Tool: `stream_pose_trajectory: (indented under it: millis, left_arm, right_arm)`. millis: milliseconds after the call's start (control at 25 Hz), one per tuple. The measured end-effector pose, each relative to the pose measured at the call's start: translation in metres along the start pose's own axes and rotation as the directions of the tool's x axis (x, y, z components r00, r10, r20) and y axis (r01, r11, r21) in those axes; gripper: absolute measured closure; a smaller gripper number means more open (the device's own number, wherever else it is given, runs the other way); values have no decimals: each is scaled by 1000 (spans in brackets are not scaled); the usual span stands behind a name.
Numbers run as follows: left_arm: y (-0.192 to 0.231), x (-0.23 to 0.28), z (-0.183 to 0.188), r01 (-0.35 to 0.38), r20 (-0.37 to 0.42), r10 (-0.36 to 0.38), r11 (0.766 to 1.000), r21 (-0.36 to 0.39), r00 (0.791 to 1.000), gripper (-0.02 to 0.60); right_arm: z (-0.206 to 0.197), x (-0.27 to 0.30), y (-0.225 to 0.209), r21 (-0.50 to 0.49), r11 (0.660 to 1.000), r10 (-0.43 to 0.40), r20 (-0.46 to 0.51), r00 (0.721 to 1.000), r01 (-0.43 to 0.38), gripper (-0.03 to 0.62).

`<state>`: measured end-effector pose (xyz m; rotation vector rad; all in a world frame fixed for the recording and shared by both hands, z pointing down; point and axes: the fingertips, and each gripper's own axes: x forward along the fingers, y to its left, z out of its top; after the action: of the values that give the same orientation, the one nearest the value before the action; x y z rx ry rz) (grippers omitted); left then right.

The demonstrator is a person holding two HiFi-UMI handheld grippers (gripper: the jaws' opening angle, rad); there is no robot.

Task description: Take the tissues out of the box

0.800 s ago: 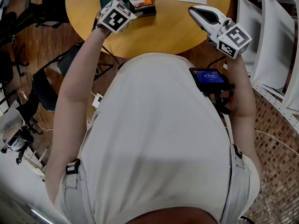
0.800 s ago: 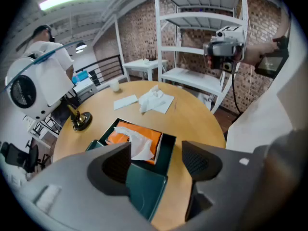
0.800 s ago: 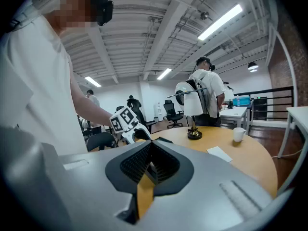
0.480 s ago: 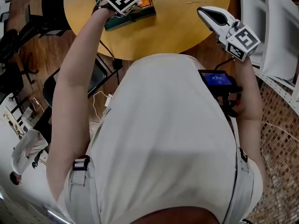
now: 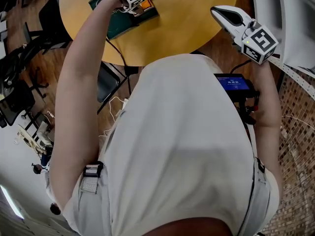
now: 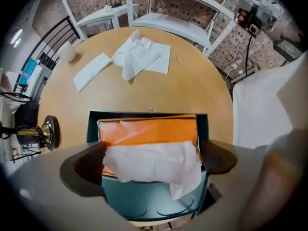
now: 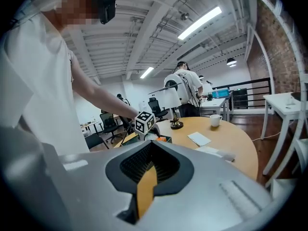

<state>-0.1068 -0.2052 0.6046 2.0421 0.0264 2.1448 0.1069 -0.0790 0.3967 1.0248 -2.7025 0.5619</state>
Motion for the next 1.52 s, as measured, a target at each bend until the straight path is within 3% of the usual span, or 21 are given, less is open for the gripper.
stream_pose_trajectory:
  millis: [120, 320, 480, 600, 760, 880, 1040, 1160, 1280, 1400, 1520]
  left_arm:
    - [4, 18, -5, -3, -29, 3, 1000, 14, 1000, -12]
    - [9, 18, -3, -7, 16, 7, 999, 31, 1000, -6]
    - [4, 0, 1, -16, 46, 14, 999, 51, 999, 122]
    - [-1, -6, 2, -36, 66, 32, 998, 53, 997, 150]
    - [2, -29, -15, -86, 50, 86, 996, 0, 995, 156]
    - [-9, -44, -8, -74, 159, 73, 997, -1, 985, 156]
    - [-48, -83, -4, -86, 209, 72, 995, 60, 975, 156]
    - [-97, -99, 23, -48, 329, 0, 989, 139, 944, 156]
    - [-135, -99, 9, -19, 288, -17, 992, 122, 958, 156]
    - [-154, -97, -8, -86, 220, 57, 989, 124, 974, 156]
    - [-180, -85, -11, -88, 204, 58, 986, 141, 977, 157]
  right_arm:
    - [-4, -1, -2, 4, 1000, -15, -10, 1000, 15, 592]
    - [-9, -7, -6, 24, 998, -52, -10, 999, 53, 592]
    - [-14, -10, -4, 32, 998, -59, -16, 998, 60, 592]
    - [-15, -9, -2, 27, 998, -51, -17, 999, 52, 592]
    - [-11, -6, 1, 8, 999, -31, -17, 999, 31, 592]
    - [-8, -1, 6, -15, 1000, -14, -23, 1000, 13, 592]
    - [-4, 5, 14, -42, 999, 26, -26, 999, -27, 592]
    - [-4, 9, 20, -52, 997, 52, -34, 998, -54, 592]
    - [-7, 14, 26, -60, 995, 75, -49, 996, -78, 593]
    - [-6, 18, 33, -73, 993, 93, -62, 994, -98, 594]
    - [-8, 23, 38, -79, 990, 109, -75, 991, -115, 592]
